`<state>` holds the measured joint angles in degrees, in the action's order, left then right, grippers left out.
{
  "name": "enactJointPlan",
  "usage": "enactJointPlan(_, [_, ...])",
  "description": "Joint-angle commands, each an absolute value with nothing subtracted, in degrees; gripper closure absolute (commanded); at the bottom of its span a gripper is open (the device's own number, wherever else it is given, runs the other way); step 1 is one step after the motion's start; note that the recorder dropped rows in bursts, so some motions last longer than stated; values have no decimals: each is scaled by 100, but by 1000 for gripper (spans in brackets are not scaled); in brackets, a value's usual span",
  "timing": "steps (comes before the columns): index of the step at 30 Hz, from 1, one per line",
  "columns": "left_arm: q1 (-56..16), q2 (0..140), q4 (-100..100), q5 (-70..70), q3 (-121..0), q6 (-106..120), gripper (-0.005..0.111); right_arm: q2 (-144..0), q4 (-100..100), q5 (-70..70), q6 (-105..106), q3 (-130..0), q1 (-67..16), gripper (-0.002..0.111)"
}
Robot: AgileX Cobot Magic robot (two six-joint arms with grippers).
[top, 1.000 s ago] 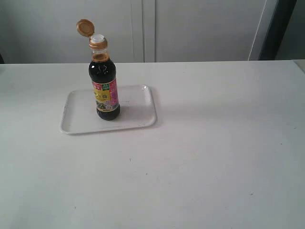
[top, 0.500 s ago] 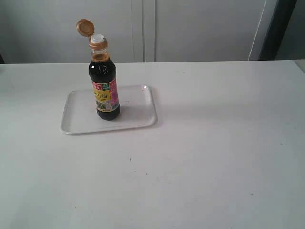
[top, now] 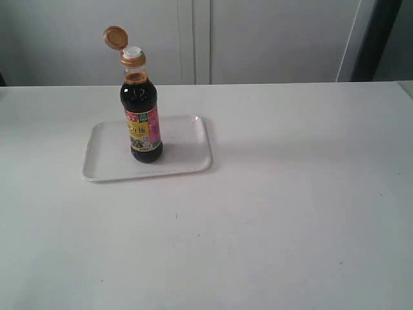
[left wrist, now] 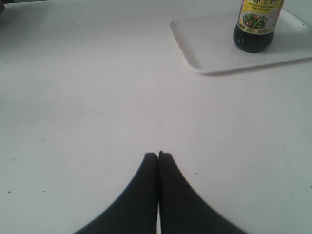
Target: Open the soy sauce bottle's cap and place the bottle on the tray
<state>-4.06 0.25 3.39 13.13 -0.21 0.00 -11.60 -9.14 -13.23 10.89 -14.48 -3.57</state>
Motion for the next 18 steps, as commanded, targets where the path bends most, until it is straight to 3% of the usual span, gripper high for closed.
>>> enactJointPlan(1, [-400,0,401,1333,0,0,107,-703,-778,-1269,917,-1013,-413,108])
enactJointPlan(18, [-400,0,390,1333,0,0,107,0,-217,-1408,104,-11,-413,108])
